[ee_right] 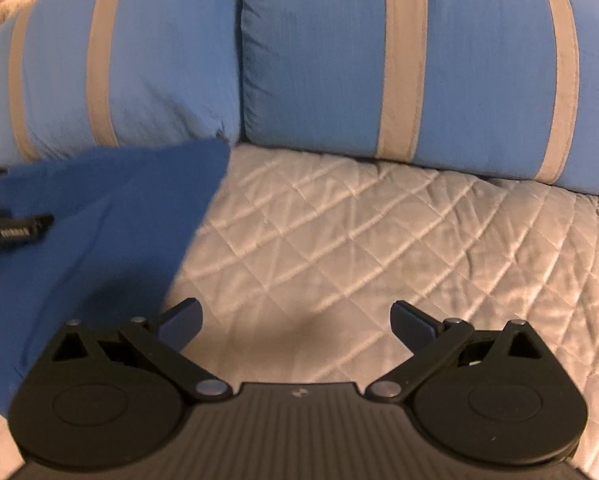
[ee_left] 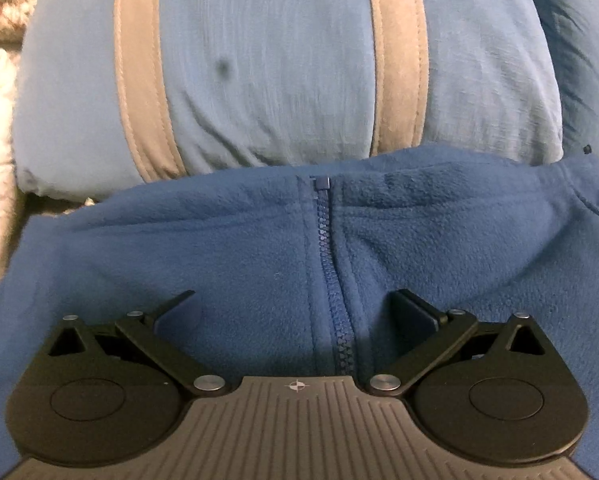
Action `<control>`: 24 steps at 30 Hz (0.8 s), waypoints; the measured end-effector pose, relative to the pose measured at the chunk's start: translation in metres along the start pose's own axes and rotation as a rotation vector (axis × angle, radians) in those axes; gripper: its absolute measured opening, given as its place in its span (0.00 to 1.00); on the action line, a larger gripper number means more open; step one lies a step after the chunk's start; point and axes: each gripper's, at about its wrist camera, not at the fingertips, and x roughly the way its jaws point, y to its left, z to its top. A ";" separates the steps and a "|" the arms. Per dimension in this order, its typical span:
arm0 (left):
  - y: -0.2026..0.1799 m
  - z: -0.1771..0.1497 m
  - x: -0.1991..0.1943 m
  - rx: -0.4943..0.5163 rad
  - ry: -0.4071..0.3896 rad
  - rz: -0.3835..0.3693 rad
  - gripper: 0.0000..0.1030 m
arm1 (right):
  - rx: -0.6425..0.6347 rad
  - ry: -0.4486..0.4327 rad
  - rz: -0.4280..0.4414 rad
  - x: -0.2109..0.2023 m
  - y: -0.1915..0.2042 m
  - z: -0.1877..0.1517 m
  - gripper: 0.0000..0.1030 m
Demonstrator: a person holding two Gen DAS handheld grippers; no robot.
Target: Fold clothes
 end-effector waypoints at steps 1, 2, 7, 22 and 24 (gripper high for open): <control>-0.002 0.000 -0.004 0.009 -0.001 0.015 1.00 | -0.007 0.008 -0.008 0.000 -0.002 -0.002 1.00; -0.002 0.001 -0.008 0.018 -0.005 0.032 1.00 | -0.011 0.018 -0.015 0.000 -0.004 -0.005 1.00; -0.018 0.010 -0.040 0.037 -0.040 0.065 1.00 | -0.027 0.074 -0.009 -0.003 -0.012 -0.014 1.00; -0.121 0.050 -0.088 -0.045 -0.094 -0.120 1.00 | 0.019 0.211 -0.100 -0.003 -0.066 -0.038 1.00; -0.132 0.045 -0.080 -0.058 -0.075 -0.122 1.00 | 0.032 0.222 -0.118 -0.002 -0.077 -0.041 1.00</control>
